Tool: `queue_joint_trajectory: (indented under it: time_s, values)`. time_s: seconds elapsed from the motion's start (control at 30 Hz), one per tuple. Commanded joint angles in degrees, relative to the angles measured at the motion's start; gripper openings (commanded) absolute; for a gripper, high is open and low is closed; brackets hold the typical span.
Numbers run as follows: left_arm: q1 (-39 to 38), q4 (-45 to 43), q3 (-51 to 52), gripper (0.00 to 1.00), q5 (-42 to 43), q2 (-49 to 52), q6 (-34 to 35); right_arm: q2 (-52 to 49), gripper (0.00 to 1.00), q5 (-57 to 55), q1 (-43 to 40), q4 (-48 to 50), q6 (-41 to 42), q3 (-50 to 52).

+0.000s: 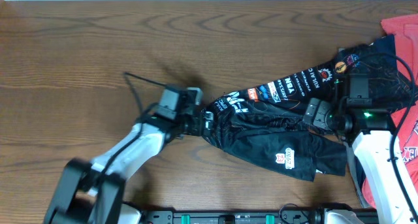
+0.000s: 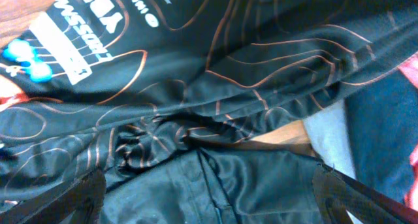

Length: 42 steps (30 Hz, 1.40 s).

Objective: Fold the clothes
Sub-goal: 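Drag the black shirt leftward onto the open table with the right gripper, then grasp the shirt's left side with the left gripper and lift it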

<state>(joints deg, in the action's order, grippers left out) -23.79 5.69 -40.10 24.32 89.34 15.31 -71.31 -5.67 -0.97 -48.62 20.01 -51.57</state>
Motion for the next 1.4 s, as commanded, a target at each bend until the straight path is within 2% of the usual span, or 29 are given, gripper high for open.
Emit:
queue_joint_trajectory:
  time_s: [0.0, 0.03, 0.1, 0.17, 0.2, 0.23, 0.4, 0.6, 0.7, 0.73, 0.8, 0.97, 1.13, 1.23, 1.37]
  values:
    - [-3.0, -3.4, -0.7, 0.98, 0.7, 5.2, 0.5, 0.3, 0.99, -0.5, -1.6, -0.3, 0.8, -0.2]
    - [-3.9, -4.7, -0.7, 0.98, 0.7, 6.6, 0.5, 0.3, 0.99, -0.5, -1.8, -0.4, 0.8, -0.2]
    - [-5.4, -6.3, -0.7, 0.83, 0.7, 8.6, 0.5, 0.3, 0.99, -0.5, -2.2, -0.8, 0.8, -0.2]
    - [-6.2, -6.9, -0.7, 0.43, 0.7, 9.2, 0.4, 0.3, 0.99, -0.6, -2.5, -1.1, 0.8, -0.2]
    - [-6.3, -6.9, -0.7, 0.16, 0.5, 9.2, 0.4, 0.3, 0.99, -0.6, -2.5, -1.2, 0.7, -0.2]
    - [-6.2, -7.1, -0.7, 0.06, 0.3, 9.0, 0.4, 0.3, 0.99, -0.6, -2.5, -1.2, 0.7, -0.2]
    - [-2.5, -7.5, -1.1, 0.06, -2.7, 5.3, 0.4, 0.3, 0.99, -1.2, -2.5, -1.2, 0.7, -0.2]
    - [9.7, -7.6, -2.8, 0.06, -13.7, -4.4, 0.0, 0.3, 0.99, -1.4, -2.5, -1.5, 0.7, -0.2]
    - [16.3, -7.5, -3.6, 0.08, -14.6, -6.8, 0.0, 0.3, 0.99, -1.4, -2.5, -1.5, 0.7, -0.2]
    - [17.9, -7.3, -3.6, 0.31, -13.9, -7.0, 0.1, 0.3, 0.99, -1.4, -2.5, -1.5, 0.7, -0.2]
    - [20.3, -5.3, -3.6, 0.98, -10.6, -7.0, 0.0, 0.3, 0.99, -1.4, -2.5, -1.5, 0.7, -0.2]
    - [20.1, 6.7, -3.5, 0.98, -4.0, -6.9, 0.2, 0.3, 0.99, -1.4, -2.5, -1.4, 0.7, -0.2]
    - [16.8, 20.0, -2.9, 0.98, -2.6, -6.9, 9.9, 0.3, 0.99, -1.4, -2.5, -1.3, 0.7, -0.2]
    - [13.7, 23.5, -1.8, 0.98, -2.7, -6.9, 16.2, 0.3, 0.99, -1.4, -2.5, -1.1, 0.7, -0.2]
    - [9.4, 22.9, -1.3, 0.98, -2.9, -6.6, 17.2, 0.3, 0.99, -1.4, -2.5, -1.0, 0.7, -0.2]
